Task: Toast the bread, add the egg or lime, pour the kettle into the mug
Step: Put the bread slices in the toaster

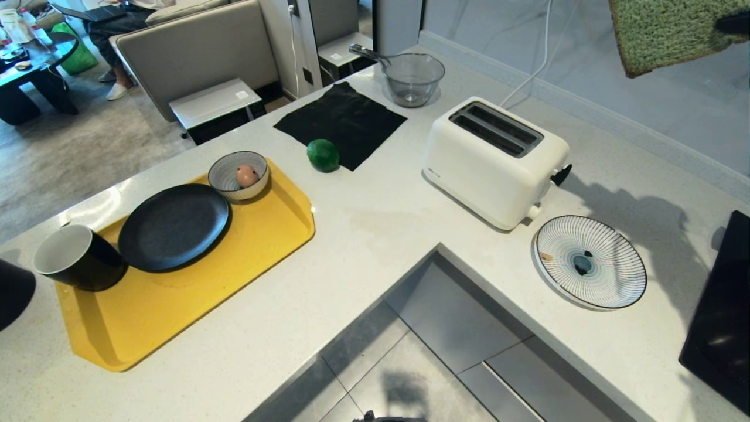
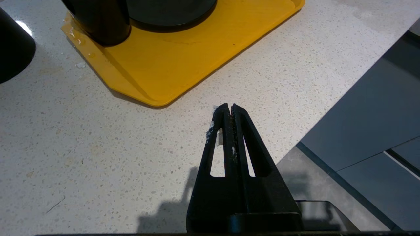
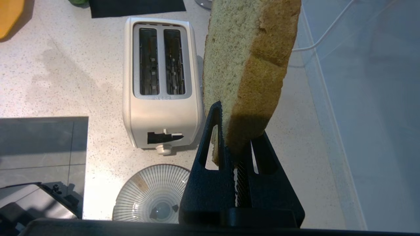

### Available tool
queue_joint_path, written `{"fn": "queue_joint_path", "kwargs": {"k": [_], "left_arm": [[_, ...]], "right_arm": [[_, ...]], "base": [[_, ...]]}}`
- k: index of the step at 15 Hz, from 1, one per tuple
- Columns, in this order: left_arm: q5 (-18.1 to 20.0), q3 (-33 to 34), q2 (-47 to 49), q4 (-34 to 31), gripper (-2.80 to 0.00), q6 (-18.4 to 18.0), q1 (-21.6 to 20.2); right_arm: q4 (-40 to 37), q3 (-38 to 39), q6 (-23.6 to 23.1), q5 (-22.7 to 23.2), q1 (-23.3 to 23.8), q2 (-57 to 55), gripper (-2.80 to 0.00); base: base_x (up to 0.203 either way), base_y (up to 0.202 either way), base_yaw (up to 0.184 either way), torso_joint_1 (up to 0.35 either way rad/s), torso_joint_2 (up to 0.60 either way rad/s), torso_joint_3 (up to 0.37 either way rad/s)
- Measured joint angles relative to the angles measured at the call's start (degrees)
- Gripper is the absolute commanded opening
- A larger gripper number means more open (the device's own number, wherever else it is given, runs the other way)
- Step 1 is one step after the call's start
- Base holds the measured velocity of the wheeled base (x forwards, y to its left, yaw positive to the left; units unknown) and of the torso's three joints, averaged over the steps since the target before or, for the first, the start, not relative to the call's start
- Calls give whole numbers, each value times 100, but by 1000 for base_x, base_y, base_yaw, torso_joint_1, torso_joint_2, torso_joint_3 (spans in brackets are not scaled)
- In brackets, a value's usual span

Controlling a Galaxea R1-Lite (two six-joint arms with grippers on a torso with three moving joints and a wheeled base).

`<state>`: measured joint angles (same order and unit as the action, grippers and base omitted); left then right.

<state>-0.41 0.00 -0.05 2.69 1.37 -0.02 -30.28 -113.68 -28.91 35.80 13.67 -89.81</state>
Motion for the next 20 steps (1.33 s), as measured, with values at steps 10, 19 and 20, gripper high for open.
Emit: {"fn": "queue_joint_path", "kwargs": {"k": [10,19,20], "left_arm": [[-2,0,0,-2,-280,3,0],[0,0,0,0,-280,-7,-2],[-1,0,0,1,-280,-1,0]], "right_arm": [[-28,12,1,-17,-48,-37,-280],[-30,12,0,-15,-74,-53,-280],[-27,12,0,-17,-91,-60,-280]], "base": [[0,0,0,0,0,0],[44,0,0,-2,0,2],[125,0,2,25,5,-2]]}}
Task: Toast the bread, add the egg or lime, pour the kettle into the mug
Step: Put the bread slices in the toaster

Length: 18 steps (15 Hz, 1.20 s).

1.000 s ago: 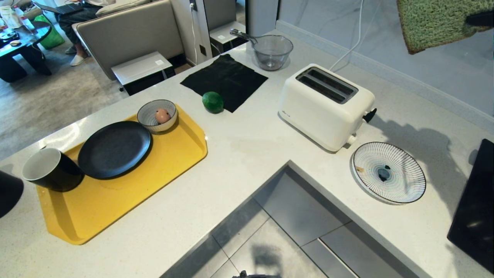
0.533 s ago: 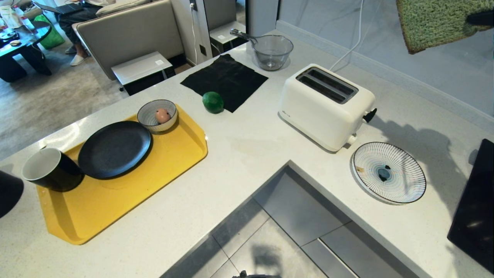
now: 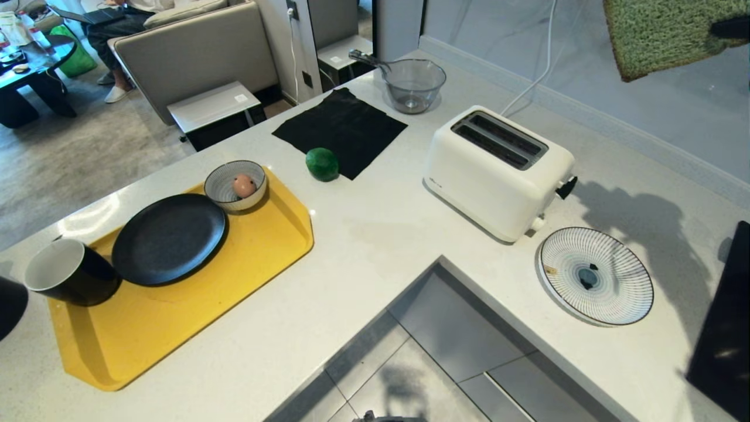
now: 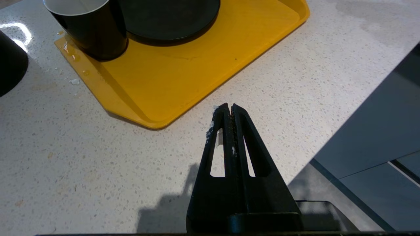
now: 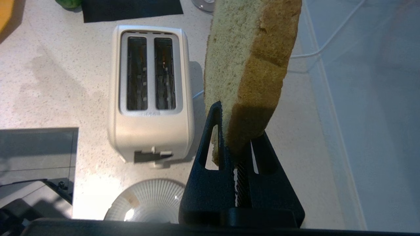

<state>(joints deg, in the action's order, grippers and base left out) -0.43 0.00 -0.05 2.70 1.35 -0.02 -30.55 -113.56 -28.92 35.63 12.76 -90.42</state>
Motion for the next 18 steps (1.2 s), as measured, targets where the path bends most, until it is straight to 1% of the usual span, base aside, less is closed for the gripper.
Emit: {"fn": "queue_joint_path", "kwargs": {"k": [11,13,15,18], "left_arm": [[-1,0,0,-1,-280,7,0],[1,0,0,-1,-280,4,0],[1,0,0,-3,-280,2,0],[1,0,0,-1,-280,2,0]], "right_arm": [[-22,16,-2,-17,-60,-51,-280],[-23,16,-7,-156,-195,-78,-280],[-32,9,-7,-399,-429,-113,-280],[-169,2,-55,-915,-1029,-181,-280]], "base": [[0,0,0,3,2,0],[0,0,0,0,0,0],[0,0,0,0,0,0],[0,0,0,0,0,0]]}}
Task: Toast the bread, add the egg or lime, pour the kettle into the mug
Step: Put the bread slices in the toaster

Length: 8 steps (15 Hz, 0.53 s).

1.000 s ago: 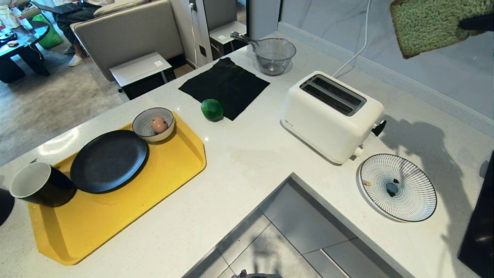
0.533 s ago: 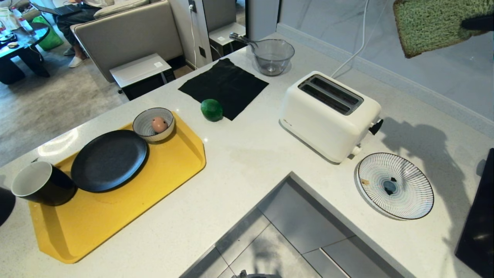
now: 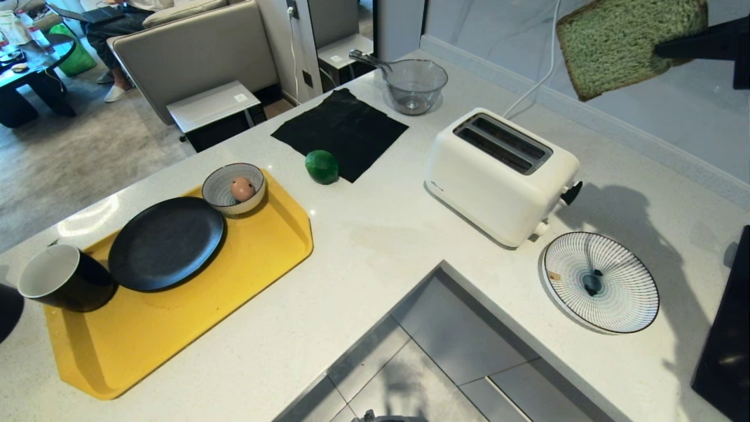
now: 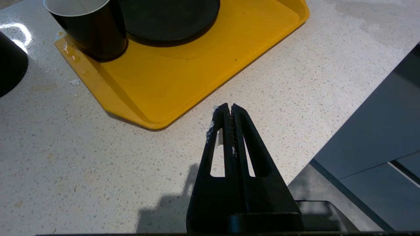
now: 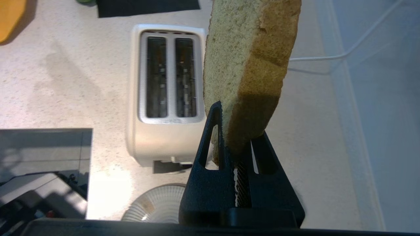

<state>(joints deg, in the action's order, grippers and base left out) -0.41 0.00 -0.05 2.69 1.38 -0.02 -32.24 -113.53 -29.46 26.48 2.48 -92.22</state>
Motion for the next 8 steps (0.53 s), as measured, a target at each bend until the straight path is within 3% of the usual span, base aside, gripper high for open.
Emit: {"fn": "queue_joint_path", "kwargs": {"k": [2,8], "left_arm": [[0,0,0,0,-280,0,0],[-1,0,0,-2,-280,0,0]], "right_arm": [[-264,-4,-338,-359,-321,-60,-280],[-445,33,-405,-427,-445,27,-280]], "base": [[0,0,0,0,0,0],[0,0,0,0,0,0]]}}
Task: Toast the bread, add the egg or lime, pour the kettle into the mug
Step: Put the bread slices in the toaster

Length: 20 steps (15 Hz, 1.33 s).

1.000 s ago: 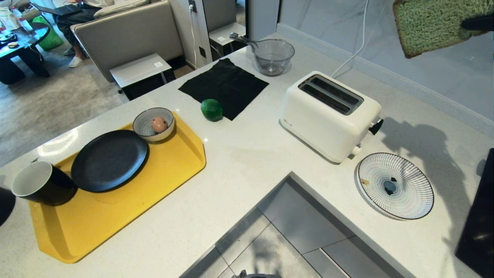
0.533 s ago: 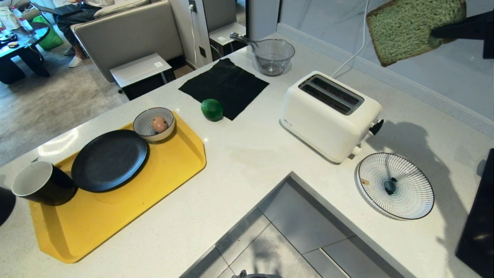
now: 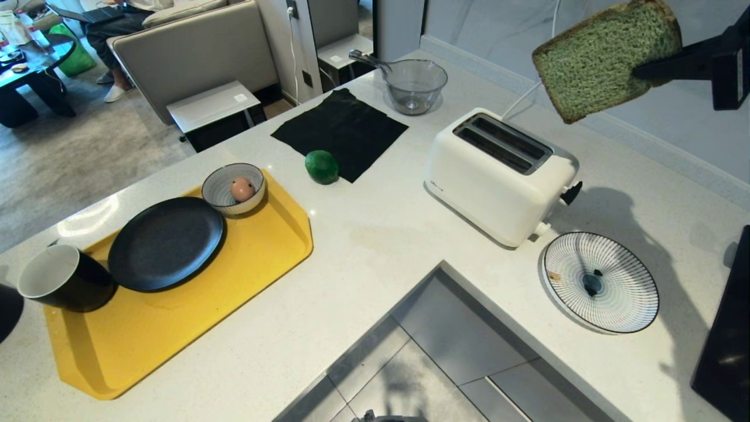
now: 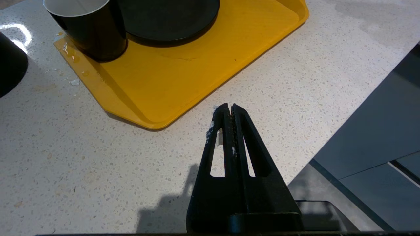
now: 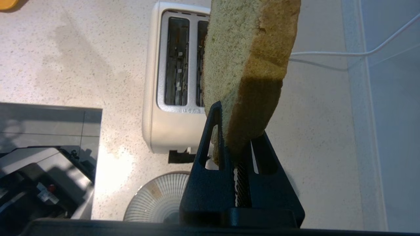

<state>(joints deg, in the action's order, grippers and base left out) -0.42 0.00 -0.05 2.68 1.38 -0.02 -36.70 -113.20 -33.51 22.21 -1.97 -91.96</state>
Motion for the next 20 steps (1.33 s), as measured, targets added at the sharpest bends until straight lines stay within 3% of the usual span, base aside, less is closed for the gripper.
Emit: {"fn": "queue_joint_path", "kwargs": {"k": [14,20], "left_arm": [[1,0,0,4,-280,-1,0],[0,0,0,2,-280,0,0]], "right_arm": [[-140,341,101,-35,16,576,-280],[-131,308,1020,-40,462,622,-280]], "base": [[0,0,0,0,0,0],[0,0,0,0,0,0]]}}
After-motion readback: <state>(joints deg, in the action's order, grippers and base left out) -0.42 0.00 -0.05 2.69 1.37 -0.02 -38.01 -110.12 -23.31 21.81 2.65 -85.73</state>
